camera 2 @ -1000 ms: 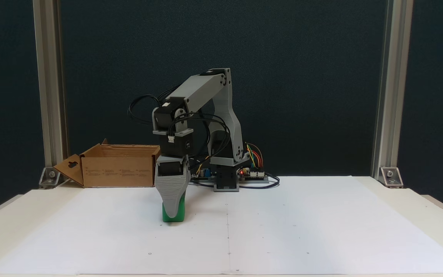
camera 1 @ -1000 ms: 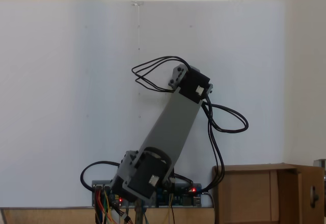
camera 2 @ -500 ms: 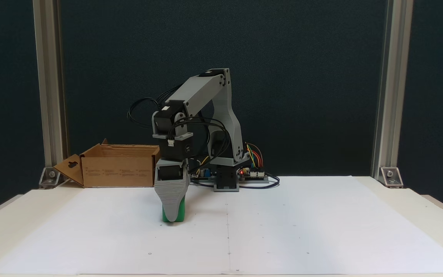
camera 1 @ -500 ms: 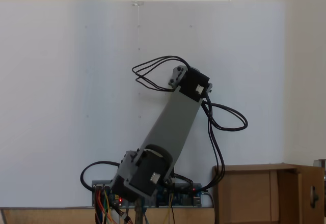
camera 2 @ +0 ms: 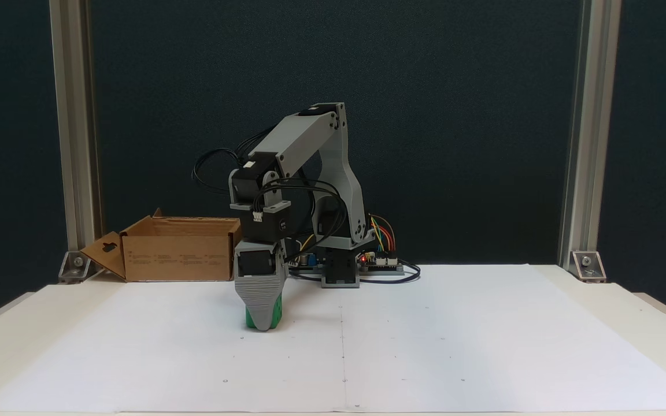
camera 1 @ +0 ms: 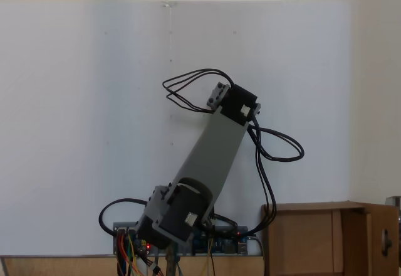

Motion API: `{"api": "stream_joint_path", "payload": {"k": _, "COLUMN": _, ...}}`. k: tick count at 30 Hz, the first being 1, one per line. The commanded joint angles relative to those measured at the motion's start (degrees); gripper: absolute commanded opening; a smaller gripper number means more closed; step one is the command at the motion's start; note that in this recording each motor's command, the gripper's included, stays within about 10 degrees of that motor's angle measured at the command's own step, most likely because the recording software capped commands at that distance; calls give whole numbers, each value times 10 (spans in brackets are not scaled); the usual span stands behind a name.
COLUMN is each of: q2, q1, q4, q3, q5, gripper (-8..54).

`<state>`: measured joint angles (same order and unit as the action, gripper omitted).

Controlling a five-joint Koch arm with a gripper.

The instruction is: Grasp a green dice and put it in the bin.

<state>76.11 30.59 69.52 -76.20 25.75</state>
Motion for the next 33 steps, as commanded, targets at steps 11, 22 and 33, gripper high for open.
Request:
{"api": "stream_joint_path", "payload": {"k": 11, "q2": 36, "q1": 13, "q4": 171, "q3": 350, "q5": -135, "gripper": 120}}
{"api": "stream_joint_path", "payload": {"k": 22, "q2": 57, "q1": 185, "q4": 243, "q3": 516, "q5": -130, "gripper": 120}}
{"api": "stream_joint_path", "payload": {"k": 33, "q2": 55, "q1": 432, "q4": 241, "q3": 592, "q5": -95, "gripper": 121}}
